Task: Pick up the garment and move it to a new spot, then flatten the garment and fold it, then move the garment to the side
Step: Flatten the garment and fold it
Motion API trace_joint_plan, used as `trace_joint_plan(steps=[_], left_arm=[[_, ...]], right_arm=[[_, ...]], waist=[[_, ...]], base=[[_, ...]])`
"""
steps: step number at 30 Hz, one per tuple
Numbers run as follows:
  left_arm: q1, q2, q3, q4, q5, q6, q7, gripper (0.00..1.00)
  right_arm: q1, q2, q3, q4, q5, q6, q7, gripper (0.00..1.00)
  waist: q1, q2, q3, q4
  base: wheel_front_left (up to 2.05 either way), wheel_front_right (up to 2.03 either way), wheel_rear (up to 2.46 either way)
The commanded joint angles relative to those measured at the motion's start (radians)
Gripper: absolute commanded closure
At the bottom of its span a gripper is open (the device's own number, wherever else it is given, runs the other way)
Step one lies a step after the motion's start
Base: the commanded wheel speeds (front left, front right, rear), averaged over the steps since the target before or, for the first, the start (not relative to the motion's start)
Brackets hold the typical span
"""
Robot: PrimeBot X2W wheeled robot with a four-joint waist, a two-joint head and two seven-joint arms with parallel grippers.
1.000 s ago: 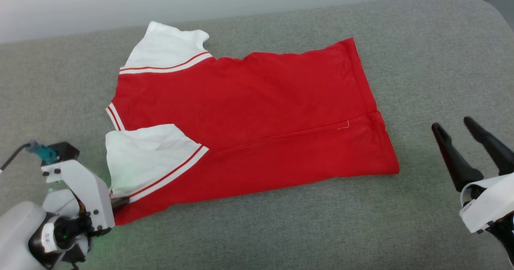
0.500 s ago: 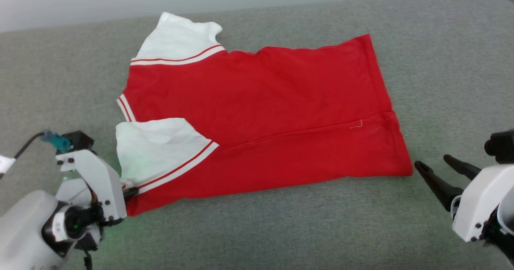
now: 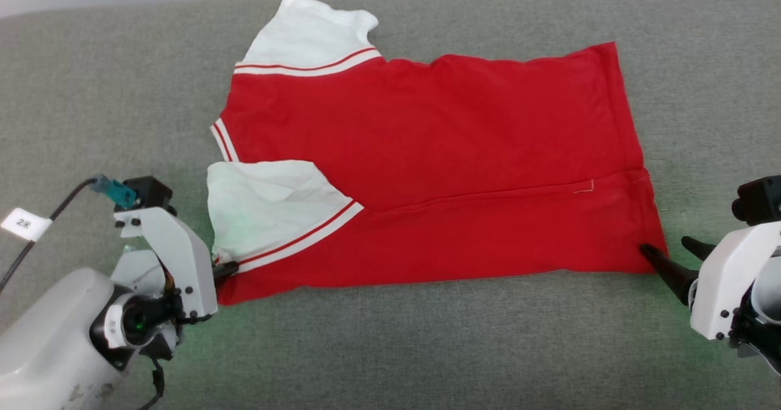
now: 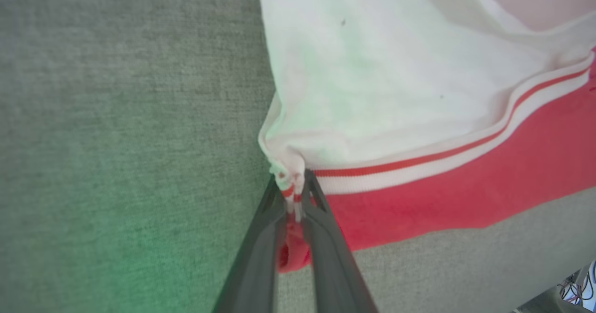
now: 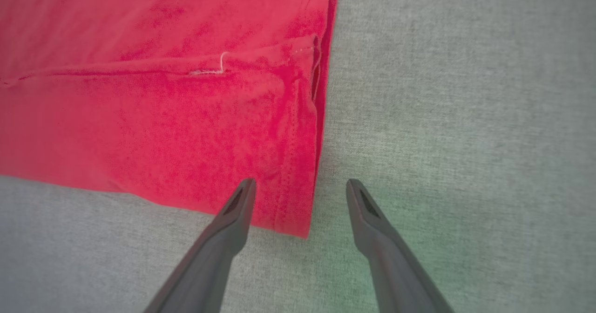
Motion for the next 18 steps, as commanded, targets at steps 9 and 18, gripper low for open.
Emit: trace_joint_plan(steps=[9, 18], left_arm=[[0.003, -0.046, -0.021, 0.052, 0.015, -0.007, -0.022, 1.00], [-0.006, -0.064, -0.026, 0.076, 0.016, -0.023, -0.025, 1.00]], right_arm=[[-0.045, 0.008, 0.043, 0.127, -0.002, -0.001, 0.028, 0.00], [-0.060, -0.006, 0.088, 0.220, 0.020, -0.001, 0.075, 1.00]], waist=[[0.0000, 0.0000, 0.026, 0.017], [0.0000, 0.0000, 0.027, 0.023]], base=[[0.00, 0.00, 0.00], [0.00, 0.00, 0.00]])
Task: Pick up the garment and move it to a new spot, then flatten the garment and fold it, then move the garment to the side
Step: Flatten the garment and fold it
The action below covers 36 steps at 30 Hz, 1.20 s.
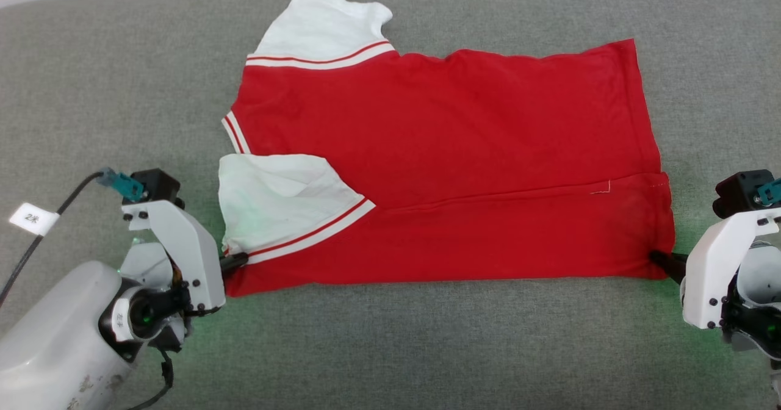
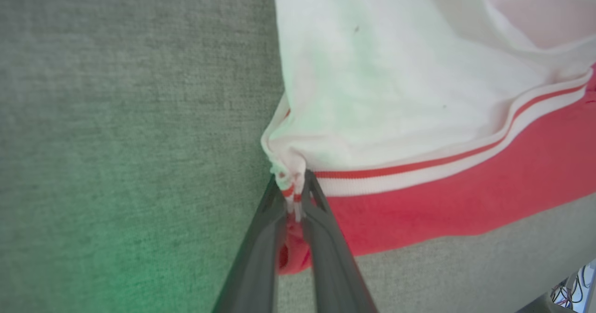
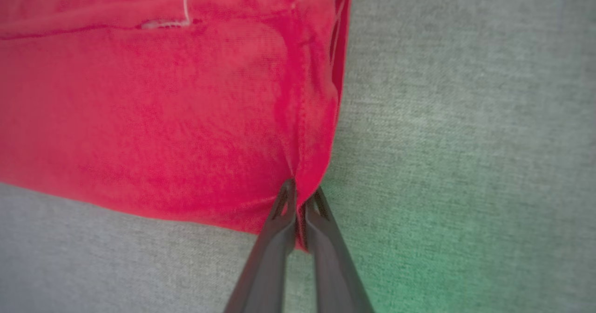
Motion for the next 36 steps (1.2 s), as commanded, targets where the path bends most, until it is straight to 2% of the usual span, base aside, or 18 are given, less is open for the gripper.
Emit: trace_joint_plan(steps=[1, 7, 14, 26, 31, 36], left_arm=[[0.019, -0.030, -0.025, 0.042, 0.013, 0.006, -0.008, 1.00], [0.025, -0.013, -0.015, 0.035, 0.000, 0.007, 0.003, 1.00], [0.037, 0.031, -0.009, -0.021, 0.001, 0.027, 0.023, 1.00], [0.108, 0.112, -0.022, -0.197, 0.001, 0.119, 0.073, 1.00], [0.153, 0.139, -0.028, -0.267, -0.011, 0.163, 0.086, 1.00], [0.197, 0.145, -0.035, -0.299, -0.024, 0.184, 0.087, 1.00]], right_arm=[[0.024, 0.004, 0.019, 0.034, 0.011, -0.001, 0.020, 1.00], [0.015, -0.031, 0.003, 0.023, 0.022, -0.002, 0.019, 1.00], [0.041, -0.057, 0.002, -0.024, 0.052, -0.001, 0.044, 1.00], [0.181, -0.096, -0.029, -0.152, 0.088, -0.001, 0.125, 1.00], [0.240, -0.084, -0.047, -0.203, 0.092, -0.001, 0.156, 1.00], [0.269, -0.066, -0.056, -0.223, 0.077, -0.001, 0.168, 1.00]], waist=[[0.0000, 0.0000, -0.003, 0.000], [0.0000, 0.0000, -0.024, 0.000], [0.0000, 0.0000, -0.066, 0.005], [0.0000, 0.0000, -0.154, 0.026], [0.0000, 0.0000, -0.173, 0.027], [0.0000, 0.0000, -0.181, 0.020]], base=[[0.00, 0.00, 0.00], [0.00, 0.00, 0.00], [0.00, 0.00, 0.00], [0.00, 0.00, 0.00], [0.00, 0.00, 0.00], [0.00, 0.00, 0.00]])
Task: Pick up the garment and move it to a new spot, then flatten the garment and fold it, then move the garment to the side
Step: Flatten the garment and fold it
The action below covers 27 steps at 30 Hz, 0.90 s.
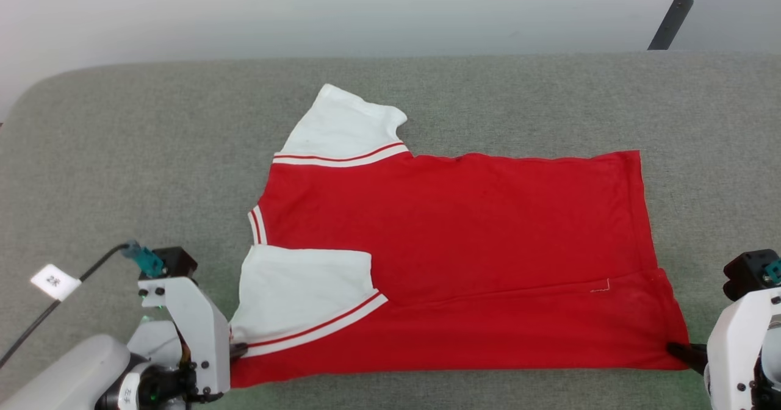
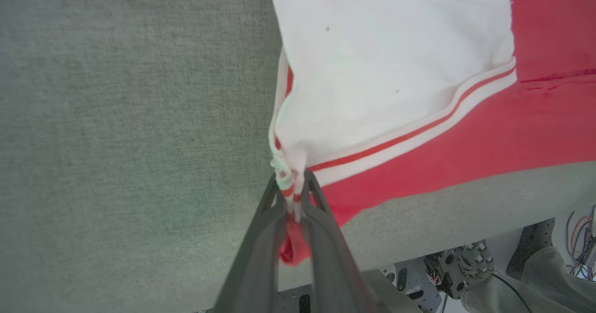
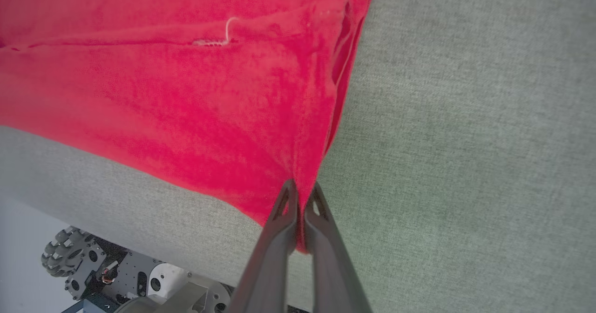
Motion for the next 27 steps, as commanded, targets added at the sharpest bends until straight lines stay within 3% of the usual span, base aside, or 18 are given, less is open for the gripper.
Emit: trace_joint_plan(steps=[1, 6, 7, 8, 10, 12, 13, 22, 27], left_arm=[[0.017, 0.003, 0.000, 0.000, -0.008, 0.008, -0.005, 1.00], [0.028, -0.009, 0.001, 0.012, -0.010, 0.004, -0.017, 0.98], [0.027, -0.012, 0.002, 0.016, -0.008, 0.002, -0.020, 0.78], [0.025, -0.011, 0.000, 0.020, -0.003, 0.000, -0.022, 0.67], [0.018, -0.009, 0.000, 0.023, 0.000, -0.007, -0.026, 0.39], [0.013, -0.005, 0.005, 0.022, 0.001, -0.014, -0.028, 0.11], [0.011, -0.001, 0.008, 0.021, 0.002, -0.019, -0.029, 0.00], [-0.022, 0.044, 0.043, -0.020, 0.012, -0.023, -0.040, 0.00], [-0.103, 0.061, 0.066, -0.040, 0.074, -0.057, -0.083, 0.00]], right_arm=[[0.014, 0.009, -0.008, -0.003, -0.014, -0.001, 0.000, 1.00], [0.011, 0.028, -0.005, 0.001, -0.022, -0.001, -0.011, 0.99], [0.009, 0.030, -0.003, 0.002, -0.024, -0.001, -0.013, 0.78], [0.008, 0.032, -0.001, 0.001, -0.026, -0.001, -0.012, 0.60], [0.006, 0.033, 0.004, -0.005, -0.027, -0.001, -0.011, 0.52], [0.005, 0.031, 0.002, -0.013, -0.025, -0.001, -0.015, 0.04], [0.006, 0.030, -0.003, -0.016, -0.026, -0.001, -0.014, 0.00], [0.008, 0.044, -0.038, -0.078, -0.051, -0.001, -0.052, 0.00], [-0.014, 0.057, -0.045, -0.138, -0.075, -0.001, -0.120, 0.00]], waist=[[0.0000, 0.0000, -0.002, -0.004], [0.0000, 0.0000, 0.001, -0.010], [0.0000, 0.0000, 0.001, -0.010], [0.0000, 0.0000, 0.001, -0.011], [0.0000, 0.0000, 0.001, -0.013], [0.0000, 0.0000, 0.000, -0.015], [0.0000, 0.0000, 0.000, -0.016], [0.0000, 0.0000, 0.005, -0.035], [0.0000, 0.0000, 0.019, -0.054]], base=[[0.00, 0.00, 0.00], [0.00, 0.00, 0.00], [0.00, 0.00, 0.00], [0.00, 0.00, 0.00], [0.00, 0.00, 0.00], [0.00, 0.00, 0.00], [0.00, 0.00, 0.00], [0.00, 0.00, 0.00], [0.00, 0.00, 0.00]])
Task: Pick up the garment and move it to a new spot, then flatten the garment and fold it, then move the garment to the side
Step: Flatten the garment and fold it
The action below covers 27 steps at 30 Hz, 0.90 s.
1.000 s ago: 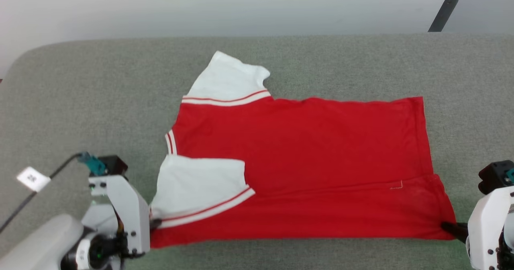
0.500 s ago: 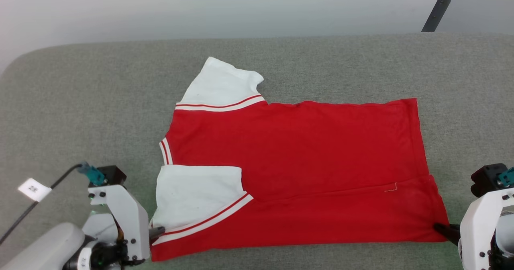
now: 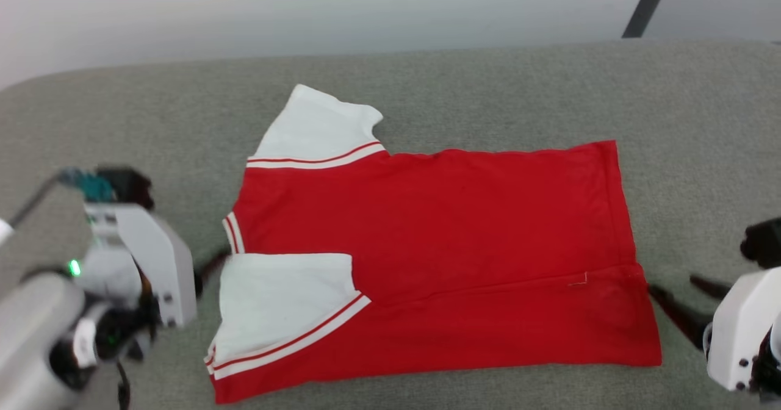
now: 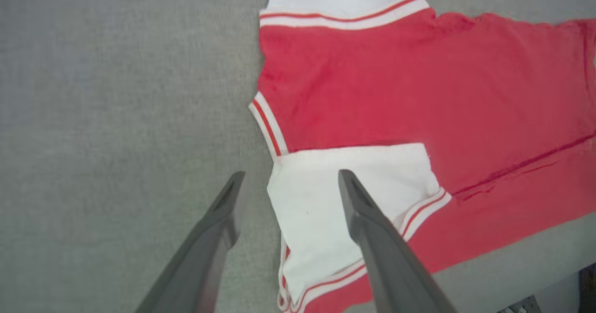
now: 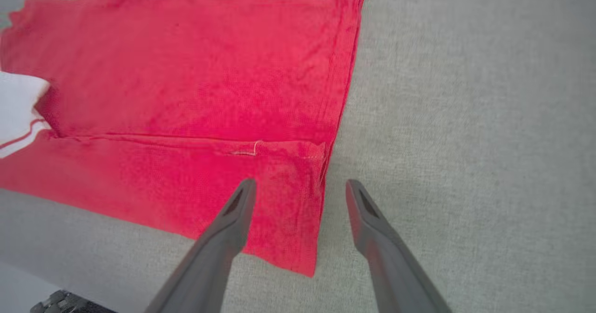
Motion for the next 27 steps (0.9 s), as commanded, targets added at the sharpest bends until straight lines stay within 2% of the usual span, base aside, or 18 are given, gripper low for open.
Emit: trace_joint_plan(steps=[1, 8, 16, 22, 27], left_arm=[[-0.027, 0.000, 0.008, 0.003, 0.020, -0.010, -0.014, 0.00], [-0.184, -0.040, 0.032, 0.080, 0.116, -0.099, -0.111, 0.00], [-0.374, -0.120, 0.033, 0.249, 0.203, -0.191, -0.199, 0.00], [-0.503, -0.157, 0.015, 0.397, 0.233, -0.248, -0.171, 0.00], [-0.601, -0.155, -0.008, 0.500, 0.257, -0.292, -0.109, 0.00]], right_arm=[[-0.019, 0.003, 0.002, -0.021, -0.014, -0.001, -0.028, 0.00], [-0.095, 0.005, 0.060, -0.086, -0.078, -0.001, -0.277, 0.00], [-0.179, -0.017, 0.156, -0.081, -0.099, -0.001, -0.557, 0.00], [-0.213, -0.010, 0.183, -0.069, -0.097, -0.001, -0.652, 0.00], [-0.231, 0.011, 0.194, -0.056, -0.075, -0.001, -0.683, 0.00]], waist=[[0.0000, -0.0001, 0.010, -0.011], [0.0000, -0.0001, 0.045, -0.054], [0.0000, -0.0001, 0.108, -0.109], [0.0000, -0.0001, 0.177, -0.155], [0.0000, -0.0001, 0.241, -0.195]], base=[[0.00, 0.00, 0.00], [0.00, 0.00, 0.00], [0.00, 0.00, 0.00], [0.00, 0.00, 0.00], [0.00, 0.00, 0.00]])
